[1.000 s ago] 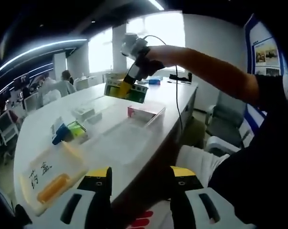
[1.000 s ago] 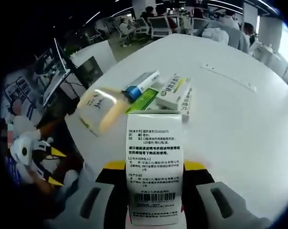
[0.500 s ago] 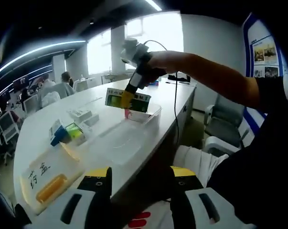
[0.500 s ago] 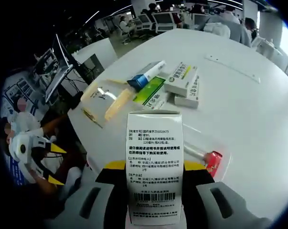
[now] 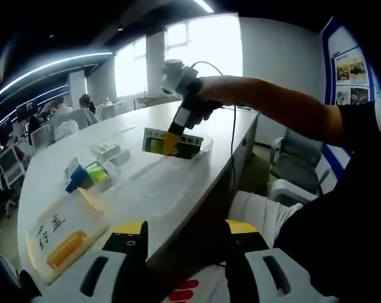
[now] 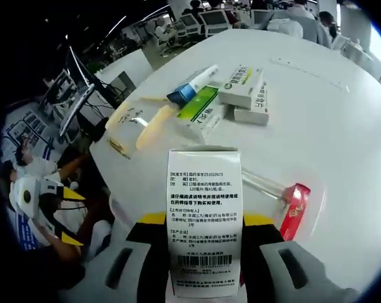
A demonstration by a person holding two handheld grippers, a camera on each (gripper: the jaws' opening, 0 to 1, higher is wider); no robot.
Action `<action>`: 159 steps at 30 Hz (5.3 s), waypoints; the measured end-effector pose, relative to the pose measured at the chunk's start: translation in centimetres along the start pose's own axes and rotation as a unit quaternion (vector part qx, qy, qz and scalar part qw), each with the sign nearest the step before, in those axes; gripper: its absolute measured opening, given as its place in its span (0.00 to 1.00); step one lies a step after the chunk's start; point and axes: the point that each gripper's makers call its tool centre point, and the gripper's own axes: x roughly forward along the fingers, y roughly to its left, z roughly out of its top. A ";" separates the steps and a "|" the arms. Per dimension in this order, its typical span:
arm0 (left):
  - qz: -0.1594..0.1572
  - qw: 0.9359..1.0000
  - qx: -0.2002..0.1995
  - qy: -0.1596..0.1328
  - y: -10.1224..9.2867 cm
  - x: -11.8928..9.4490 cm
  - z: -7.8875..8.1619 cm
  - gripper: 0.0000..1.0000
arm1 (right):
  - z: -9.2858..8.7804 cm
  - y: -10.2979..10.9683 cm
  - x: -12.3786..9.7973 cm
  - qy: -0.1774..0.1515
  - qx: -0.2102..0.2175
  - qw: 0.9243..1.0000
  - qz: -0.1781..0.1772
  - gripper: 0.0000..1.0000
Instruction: Arrange the small medicine boxes into an aligned row inside the storage area until every box is upright, visible, and separated from the surrounding clutter.
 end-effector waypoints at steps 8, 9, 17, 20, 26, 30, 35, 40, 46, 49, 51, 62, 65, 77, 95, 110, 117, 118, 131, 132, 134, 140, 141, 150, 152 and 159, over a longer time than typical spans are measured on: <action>0.000 1.000 0.000 0.000 0.1 0.1 0.0 0.47 | -0.6 -0.2 1.0 0.007 0.019 1.000 0.012 0.40; 0.000 1.000 0.000 0.000 0.1 0.1 0.0 0.47 | -0.6 -0.3 1.0 0.008 0.021 1.000 0.011 0.40; -0.001 1.000 0.002 0.000 0.1 0.1 -0.1 0.47 | -1.6 -0.4 1.5 0.017 0.025 1.000 0.000 0.40; 0.000 1.000 0.002 0.001 0.3 0.1 -0.1 0.47 | -1.8 -0.3 1.7 0.018 0.024 1.000 -0.003 0.40; -0.002 1.000 0.001 0.001 0.3 0.1 -0.2 0.47 | -2.3 -1.1 2.7 0.030 0.028 0.999 -0.006 0.40; 0.000 1.000 0.000 0.003 0.5 0.0 -0.3 0.47 | -2.2 -1.3 3.1 0.028 0.036 0.999 -0.005 0.40; 0.001 1.000 -0.002 0.002 0.6 0.0 -0.2 0.47 | -3.2 -0.5 2.9 0.029 0.020 0.999 -0.012 0.40; -0.002 1.000 0.000 0.002 0.4 0.1 -0.2 0.47 | -2.6 -0.4 2.0 0.030 -0.016 0.999 -0.017 0.40; -0.004 1.000 0.002 0.003 0.2 0.2 -0.1 0.47 | -1.0 -0.3 1.5 0.020 -0.047 0.998 -0.030 0.49; -0.002 1.000 0.002 0.001 0.2 0.0 0.0 0.47 | -0.8 -0.3 2.1 0.027 -0.050 0.998 -0.039 0.53; 0.000 1.000 0.002 0.000 0.3 -0.1 0.0 0.47 | -0.6 -0.2 2.5 0.031 -0.050 0.997 -0.041 0.53; 0.002 1.000 -0.005 0.003 0.8 -0.3 -0.5 0.47 | 0.0 -0.9 3.4 0.064 -0.060 0.992 -0.089 0.36; 0.002 1.000 -0.006 0.004 1.1 -0.2 -0.7 0.47 | -0.3 -1.0 2.9 0.063 -0.043 0.992 -0.103 0.35; -0.008 1.000 -0.006 0.004 0.3 0.6 -0.8 0.47 | 0.1 -2.3 1.4 0.036 0.004 0.994 -0.101 0.35; -0.008 1.000 -0.005 0.001 0.1 0.4 -0.7 0.46 | 1.0 -4.1 1.3 0.034 -0.091 0.983 -0.158 0.36; -0.009 1.000 -0.003 0.002 -0.2 0.6 -0.7 0.47 | 0.6 -1.0 0.3 0.045 -0.291 0.948 -0.122 0.21; -0.011 1.000 -0.005 0.003 -0.3 0.8 -0.7 0.47 | -0.1 1.8 1.2 0.044 -0.339 0.939 -0.046 0.19; -0.011 1.000 -0.005 0.003 -0.4 0.8 -0.7 0.47 | 0.3 1.8 1.3 0.038 -0.355 0.933 -0.046 0.17; -0.019 1.000 -0.002 -0.001 -0.8 0.9 -0.1 0.46 | -1.8 1.2 2.8 0.127 -0.414 0.900 -0.041 0.01; -0.019 1.000 -0.002 -0.002 -0.8 0.9 -0.1 0.46 | -1.5 0.9 2.7 0.127 -0.406 0.904 -0.050 0.01; -0.021 1.000 -0.002 -0.002 -0.9 1.0 0.0 0.46 | -1.5 0.6 2.7 0.132 -0.408 0.901 -0.064 0.01; -0.021 1.000 0.000 -0.002 -1.1 0.9 0.0 0.46 | -2.5 -0.4 2.4 0.144 -0.375 0.910 -0.105 0.01; -0.021 1.000 -0.001 -0.002 -1.1 0.9 0.0 0.46 | -2.5 -0.4 2.4 0.145 -0.373 0.910 -0.106 0.01; -0.020 1.000 -0.004 0.000 -1.1 0.9 -0.4 0.46 | -3.7 -0.1 2.5 0.144 -0.402 0.900 -0.086 0.08; -0.022 1.000 -0.004 0.001 -1.2 1.0 -0.5 0.46 | -4.3 0.6 2.3 0.152 -0.396 0.904 -0.064 0.09; -0.025 1.000 -0.007 0.000 -1.2 1.2 -0.5 0.46 | -4.4 0.5 1.8 0.149 -0.413 0.897 -0.045 0.09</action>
